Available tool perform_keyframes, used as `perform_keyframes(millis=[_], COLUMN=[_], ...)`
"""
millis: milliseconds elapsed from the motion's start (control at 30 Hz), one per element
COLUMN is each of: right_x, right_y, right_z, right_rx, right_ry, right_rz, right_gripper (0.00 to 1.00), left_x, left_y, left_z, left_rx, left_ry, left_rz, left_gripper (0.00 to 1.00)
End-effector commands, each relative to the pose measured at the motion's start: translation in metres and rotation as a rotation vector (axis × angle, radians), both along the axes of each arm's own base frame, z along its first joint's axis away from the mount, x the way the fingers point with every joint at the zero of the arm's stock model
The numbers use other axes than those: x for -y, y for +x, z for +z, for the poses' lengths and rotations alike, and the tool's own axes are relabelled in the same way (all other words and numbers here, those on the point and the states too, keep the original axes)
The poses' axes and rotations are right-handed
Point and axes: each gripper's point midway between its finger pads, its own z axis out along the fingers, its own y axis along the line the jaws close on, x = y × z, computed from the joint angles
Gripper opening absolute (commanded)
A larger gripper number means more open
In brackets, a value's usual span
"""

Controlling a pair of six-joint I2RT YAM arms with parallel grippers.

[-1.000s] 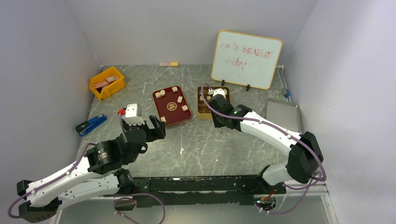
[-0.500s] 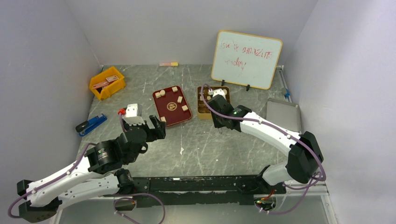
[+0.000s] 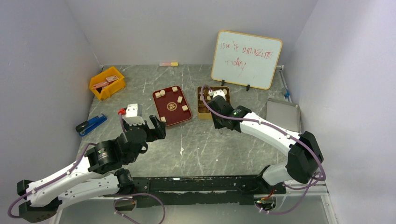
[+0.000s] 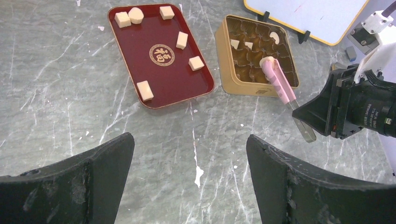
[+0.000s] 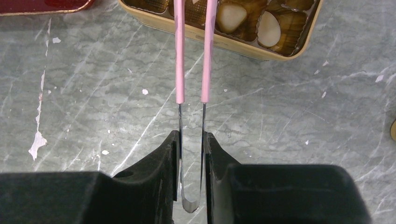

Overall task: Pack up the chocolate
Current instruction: Place the fake chocolate in the packing box.

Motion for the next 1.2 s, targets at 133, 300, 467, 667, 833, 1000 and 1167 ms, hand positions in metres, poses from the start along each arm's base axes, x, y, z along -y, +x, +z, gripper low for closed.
perform_keyframes(millis=[133, 300, 467, 667, 833, 1000, 1167], right_x=[-0.0039, -0.0036, -0.0040, -0.0046, -0.0050, -0.0053, -0.0052], right_y=[0.0035, 0.0032, 0.0041, 0.0041, 0.0044, 0.0045, 0.0046], right_z=[0.0082, 0.0082, 0.0086, 0.0082, 0.0079, 0.0088, 0.0090], right_rx=[0.035, 0.035, 0.038, 0.037, 0.037, 0.038, 0.039], right_ry=[0.040, 0.040, 0.044, 0.043, 0.046, 0.046, 0.046], right_rz=[0.004, 0.004, 0.003, 0.005, 0.005, 0.006, 0.005], right_gripper=[0.24, 0.25, 0.26, 0.26, 0.27, 0.27, 0.27], left_x=[0.0081, 0.0080, 0.0080, 0.0078, 0.0089, 0.0099, 0.0103], left_y=[0.0006, 0.0006, 0.0003, 0.0005, 0.0011, 0.0016, 0.0017], left_z=[0.0030, 0.0035, 0.0029, 0.0042, 0.0048, 0.0060, 0.0067], left_rx=[0.005, 0.006, 0.005, 0.007, 0.007, 0.009, 0.009], left_ry=[-0.036, -0.037, -0.041, -0.041, -0.038, -0.038, -0.036], left_rz=[-0.014, -0.014, -0.014, -0.014, -0.014, -0.015, -0.017], left_gripper=[0.94, 0.94, 0.94, 0.94, 0.94, 0.94, 0.94])
